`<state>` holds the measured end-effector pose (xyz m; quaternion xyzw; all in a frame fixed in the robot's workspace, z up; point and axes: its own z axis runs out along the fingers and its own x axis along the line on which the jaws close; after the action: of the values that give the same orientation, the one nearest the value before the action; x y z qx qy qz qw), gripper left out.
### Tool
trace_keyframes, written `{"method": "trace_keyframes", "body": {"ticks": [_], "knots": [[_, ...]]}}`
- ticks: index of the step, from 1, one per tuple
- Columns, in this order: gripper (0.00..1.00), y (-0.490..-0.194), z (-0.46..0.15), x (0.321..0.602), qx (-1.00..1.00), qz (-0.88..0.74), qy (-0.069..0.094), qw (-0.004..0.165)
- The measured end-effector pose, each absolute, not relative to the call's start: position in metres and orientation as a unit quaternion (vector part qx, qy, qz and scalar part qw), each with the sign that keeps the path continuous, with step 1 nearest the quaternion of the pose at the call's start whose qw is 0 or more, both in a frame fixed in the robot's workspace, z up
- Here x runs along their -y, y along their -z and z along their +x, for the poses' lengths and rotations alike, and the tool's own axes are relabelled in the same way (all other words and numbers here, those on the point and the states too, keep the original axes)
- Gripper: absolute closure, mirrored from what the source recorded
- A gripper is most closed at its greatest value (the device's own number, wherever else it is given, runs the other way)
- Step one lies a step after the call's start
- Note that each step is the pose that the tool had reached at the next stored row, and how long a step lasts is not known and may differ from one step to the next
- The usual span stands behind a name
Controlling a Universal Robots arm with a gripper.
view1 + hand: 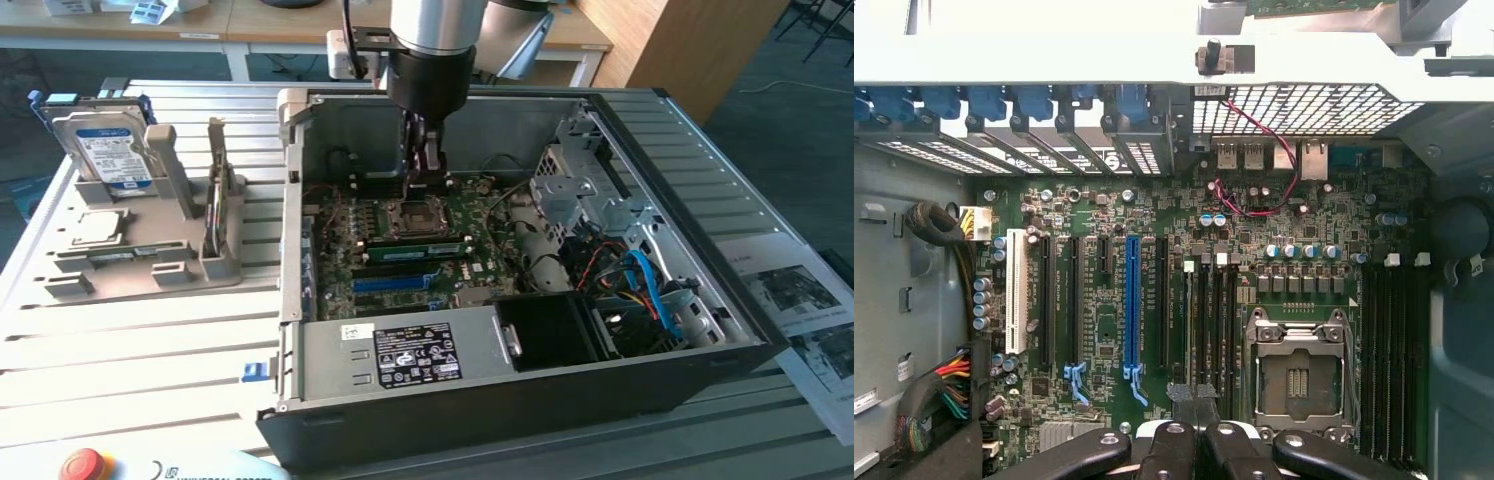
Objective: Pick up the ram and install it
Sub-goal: 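Press down the ram until it locks into place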
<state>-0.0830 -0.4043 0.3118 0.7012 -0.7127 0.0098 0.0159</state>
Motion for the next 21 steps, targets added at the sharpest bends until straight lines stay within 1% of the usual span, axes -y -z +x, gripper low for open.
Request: {"method": "trace_keyframes", "body": {"ticks": [6,21], "knots": [[0.90,-0.3119,-0.0830,0.4043,0.722,0.692,-0.010,0.016],[0.90,-0.3118,-0.0830,0.4043,0.800,0.599,-0.008,0.017]]}}
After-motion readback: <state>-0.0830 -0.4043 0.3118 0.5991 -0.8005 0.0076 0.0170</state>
